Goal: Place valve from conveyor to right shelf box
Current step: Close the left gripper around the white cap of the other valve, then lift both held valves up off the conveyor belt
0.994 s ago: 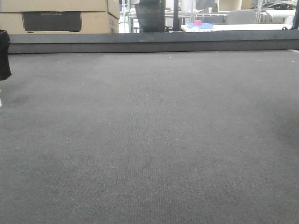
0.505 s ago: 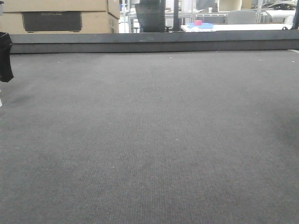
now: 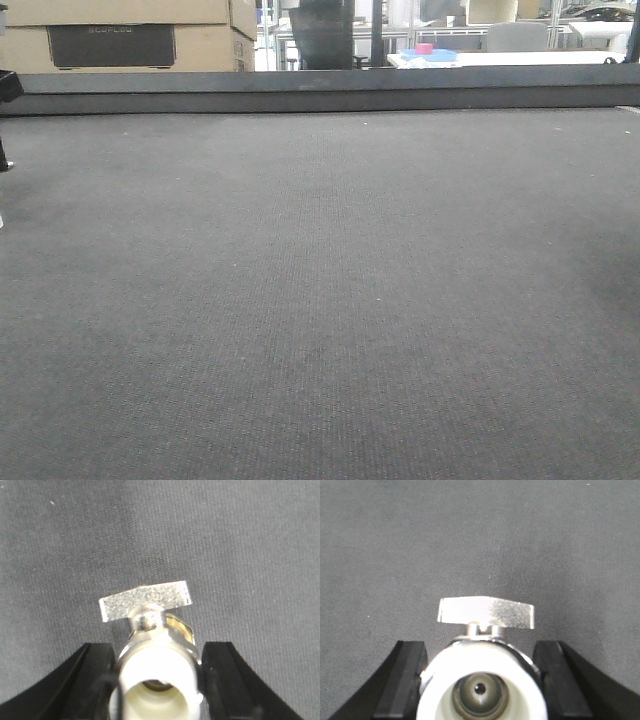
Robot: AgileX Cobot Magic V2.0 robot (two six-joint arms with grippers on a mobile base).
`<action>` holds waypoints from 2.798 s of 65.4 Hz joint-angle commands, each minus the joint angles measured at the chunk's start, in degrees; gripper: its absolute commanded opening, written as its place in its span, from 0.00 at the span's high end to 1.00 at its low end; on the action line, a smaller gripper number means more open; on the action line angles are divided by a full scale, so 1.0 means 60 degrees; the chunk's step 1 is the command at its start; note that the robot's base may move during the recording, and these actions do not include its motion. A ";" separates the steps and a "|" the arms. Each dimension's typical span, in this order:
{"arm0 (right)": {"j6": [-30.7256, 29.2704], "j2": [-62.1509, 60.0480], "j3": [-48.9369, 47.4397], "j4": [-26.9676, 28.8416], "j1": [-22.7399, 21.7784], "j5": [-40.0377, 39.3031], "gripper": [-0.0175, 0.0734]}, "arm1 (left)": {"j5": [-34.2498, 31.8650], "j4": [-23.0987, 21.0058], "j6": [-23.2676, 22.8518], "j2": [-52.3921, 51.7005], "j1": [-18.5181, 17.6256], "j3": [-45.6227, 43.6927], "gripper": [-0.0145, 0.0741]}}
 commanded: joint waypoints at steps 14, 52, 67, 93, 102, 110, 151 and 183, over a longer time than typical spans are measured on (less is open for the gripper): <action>-0.0017 -0.0129 0.0066 -0.0624 -0.0110 -0.0566 0.98 | 0.0669 -0.1210 -0.0054 -0.1205 0.0036 0.0307 0.96; -0.0017 -0.0129 0.1065 -0.1036 -0.1772 -0.1828 0.98 | -0.2067 -0.1473 -0.0054 -0.5437 -0.1419 0.4978 0.96; -0.0017 -0.0129 0.1494 -0.1036 -0.1772 -0.2129 0.98 | -0.2031 -0.1145 -0.0054 -0.6677 -0.1457 0.5766 0.96; -0.0017 -0.1209 0.1497 -0.1018 -0.1752 -0.2399 0.98 | -0.2114 -0.1125 -0.0572 -0.9190 -0.1457 0.5882 0.96; -0.0017 -0.1796 0.1366 -0.1018 -0.1752 -0.2782 0.98 | -0.2115 -0.1064 -0.0774 -0.9686 -0.1457 0.5882 0.96; -0.0017 -0.2115 0.0810 -0.0964 -0.1752 -0.2906 0.98 | -0.1830 -0.0997 -0.0823 -0.9798 -0.1457 0.5506 0.96; -0.0017 -0.2136 -0.0027 -0.0753 -0.1739 -0.3183 0.98 | -0.3279 -0.0889 -0.0831 -0.9798 -0.1457 0.4674 0.96; -0.0017 -0.2136 -0.0027 -0.0753 -0.1739 -0.3183 0.98 | -0.3472 -0.0889 -0.0831 -0.9798 -0.1457 0.4674 0.96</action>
